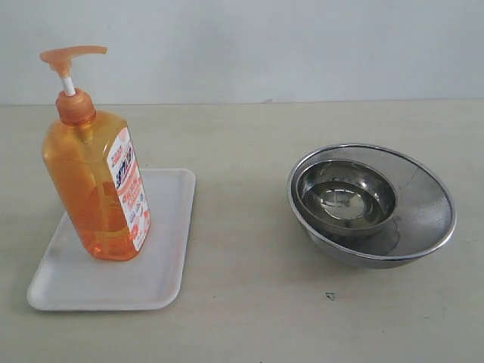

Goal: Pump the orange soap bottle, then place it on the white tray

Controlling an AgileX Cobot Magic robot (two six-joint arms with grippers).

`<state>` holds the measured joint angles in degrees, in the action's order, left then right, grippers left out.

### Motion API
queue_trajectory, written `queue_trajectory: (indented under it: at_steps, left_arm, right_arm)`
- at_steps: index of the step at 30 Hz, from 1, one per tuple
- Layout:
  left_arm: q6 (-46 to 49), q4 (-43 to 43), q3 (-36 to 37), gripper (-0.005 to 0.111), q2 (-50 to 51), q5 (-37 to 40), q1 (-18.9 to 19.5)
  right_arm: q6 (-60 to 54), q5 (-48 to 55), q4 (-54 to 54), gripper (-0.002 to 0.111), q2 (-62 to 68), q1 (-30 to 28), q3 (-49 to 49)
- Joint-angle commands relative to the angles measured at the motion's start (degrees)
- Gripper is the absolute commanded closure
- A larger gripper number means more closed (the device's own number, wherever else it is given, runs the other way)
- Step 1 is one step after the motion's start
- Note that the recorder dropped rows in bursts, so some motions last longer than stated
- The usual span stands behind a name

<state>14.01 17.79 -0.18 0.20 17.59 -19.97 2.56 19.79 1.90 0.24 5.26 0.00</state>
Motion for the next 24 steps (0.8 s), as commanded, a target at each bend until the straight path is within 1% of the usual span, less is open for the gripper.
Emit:
queue_trajectory:
  at_steps: [1,3,5,10,14,18,24]
  left_arm:
    - [-1.0,-0.7,0.2,0.101,-0.2,0.4,0.3]
    - [0.2,-1.4,0.2,0.101,-0.2,0.9,1.0]
    - [1.2,-1.4,0.2,0.101,-0.2,0.9,3.1]
    - [1.2,-1.4,0.2,0.101,-0.2,0.9,10.2]
    - [1.2,-1.4,0.2,0.101,-0.2,0.6,13.6]
    - [1.2,-1.4,0.2,0.101,-0.2,0.6,15.4]
    - [1.2,-1.4,0.2,0.101,-0.2,0.6,15.4]
  right_arm:
    - [0.0,-0.6,-0.1,0.109,-0.2,-0.1,0.0]
    - [0.0,-0.6,-0.1,0.109,-0.2,-0.1,0.0]
    - [0.0,-0.6,-0.1,0.109,-0.2,-0.1,0.0]
    - [0.0,-0.6,-0.1,0.109,-0.2,-0.1,0.0]
    - [0.0,-0.6,-0.1,0.109,-0.2,-0.1,0.0]
    - [0.0,-0.6,-0.1,0.109,-0.2,-0.1,0.0]
    - [0.0,-0.6,-0.1,0.109,-0.2,-0.1,0.0]
